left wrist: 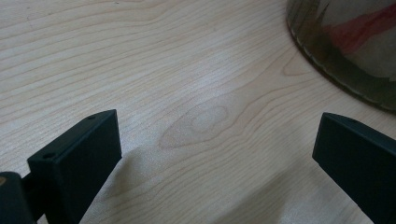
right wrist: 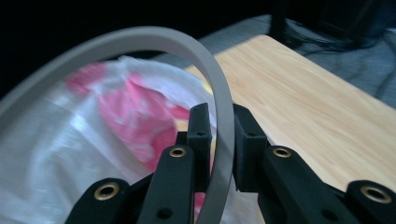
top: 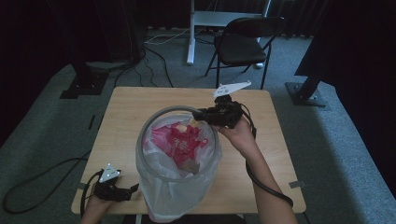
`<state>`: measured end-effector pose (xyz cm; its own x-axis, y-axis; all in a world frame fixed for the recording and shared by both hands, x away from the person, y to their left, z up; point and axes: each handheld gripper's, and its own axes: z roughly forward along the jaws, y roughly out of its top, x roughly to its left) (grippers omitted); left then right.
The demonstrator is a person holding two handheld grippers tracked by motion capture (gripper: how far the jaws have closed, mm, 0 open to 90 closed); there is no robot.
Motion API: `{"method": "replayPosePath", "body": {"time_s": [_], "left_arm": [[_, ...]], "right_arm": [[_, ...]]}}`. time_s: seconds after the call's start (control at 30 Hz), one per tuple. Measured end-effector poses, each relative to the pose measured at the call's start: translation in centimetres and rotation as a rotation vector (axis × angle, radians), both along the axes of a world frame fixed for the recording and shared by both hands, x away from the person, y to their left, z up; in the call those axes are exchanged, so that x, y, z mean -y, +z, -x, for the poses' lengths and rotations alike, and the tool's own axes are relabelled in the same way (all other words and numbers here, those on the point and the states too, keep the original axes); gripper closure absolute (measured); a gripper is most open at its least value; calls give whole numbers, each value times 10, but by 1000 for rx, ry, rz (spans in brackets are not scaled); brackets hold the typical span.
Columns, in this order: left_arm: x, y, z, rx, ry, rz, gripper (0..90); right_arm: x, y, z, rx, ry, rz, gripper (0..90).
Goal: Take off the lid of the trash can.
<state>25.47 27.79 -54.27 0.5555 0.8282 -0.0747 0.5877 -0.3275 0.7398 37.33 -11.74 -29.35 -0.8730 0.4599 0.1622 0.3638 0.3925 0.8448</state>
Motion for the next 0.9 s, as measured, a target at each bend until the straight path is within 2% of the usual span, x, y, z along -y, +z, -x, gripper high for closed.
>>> {"method": "replayPosePath", "body": {"time_s": [0.13,0.27,0.43,0.7,0.9], "left_arm": [[0,0,0,12,5,-2,12],[-1,0,0,10,4,4,12],[-1,0,0,8,5,2,12],[-1,0,0,4,4,2,12],[0,0,0,3,4,-1,12]], "right_arm": [[3,5,1,-21,5,-64,803],[7,11,4,-13,-19,-90,806],[17,15,4,-33,-25,-169,808],[34,13,3,-40,-64,-171,810],[58,12,3,-47,-98,-211,828]]}}
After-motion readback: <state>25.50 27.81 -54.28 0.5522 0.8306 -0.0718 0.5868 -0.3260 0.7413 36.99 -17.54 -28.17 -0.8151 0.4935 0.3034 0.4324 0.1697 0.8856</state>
